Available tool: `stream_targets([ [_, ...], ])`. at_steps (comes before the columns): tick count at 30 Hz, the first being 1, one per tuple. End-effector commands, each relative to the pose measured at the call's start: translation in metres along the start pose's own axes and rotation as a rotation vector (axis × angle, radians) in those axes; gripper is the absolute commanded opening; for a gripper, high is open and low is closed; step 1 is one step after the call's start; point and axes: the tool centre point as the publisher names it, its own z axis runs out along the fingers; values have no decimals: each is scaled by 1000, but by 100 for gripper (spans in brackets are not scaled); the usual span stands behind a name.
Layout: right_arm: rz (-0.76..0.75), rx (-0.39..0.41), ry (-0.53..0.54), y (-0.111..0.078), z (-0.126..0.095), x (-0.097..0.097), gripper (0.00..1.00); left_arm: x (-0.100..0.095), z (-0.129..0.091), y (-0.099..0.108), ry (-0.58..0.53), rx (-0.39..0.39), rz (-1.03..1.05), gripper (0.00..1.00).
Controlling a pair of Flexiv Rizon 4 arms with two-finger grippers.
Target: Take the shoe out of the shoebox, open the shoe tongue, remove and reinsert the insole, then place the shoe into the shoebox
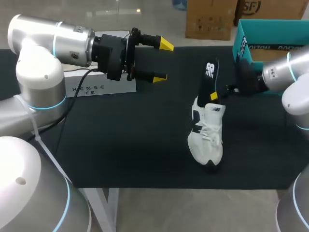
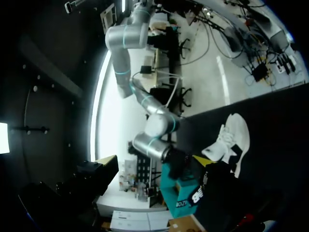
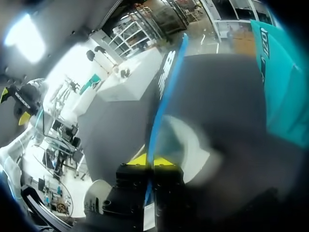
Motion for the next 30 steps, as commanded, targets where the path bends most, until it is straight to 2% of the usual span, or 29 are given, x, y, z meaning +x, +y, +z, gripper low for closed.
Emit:
stream_targets([
  [1,-8,-56,16,-19,-5,6,0,-1,0,0,5,1,0,100],
  [4,-7,-57,43,-30,0,10,0,-1,0,0,5,1,0,100],
  [9,-14,-73,85,-35,9,16,0,-1,0,0,5,1,0,100],
  [17,-27,-26,120,-39,20,23,0,-1,0,0,5,1,0,100],
  [18,-26,-27,120,-37,20,23,18,-1,0,0,5,1,0,100],
  [19,-27,-30,115,-35,18,24,74,-1,0,0,5,1,0,100],
  [20,-31,-34,111,-32,17,24,100,-1,0,0,5,1,0,100],
  [26,-66,-53,92,-13,10,24,100,-1,0,0,5,1,0,100],
  [30,-85,-67,81,-2,6,24,93,-1,0,0,5,1,0,100],
])
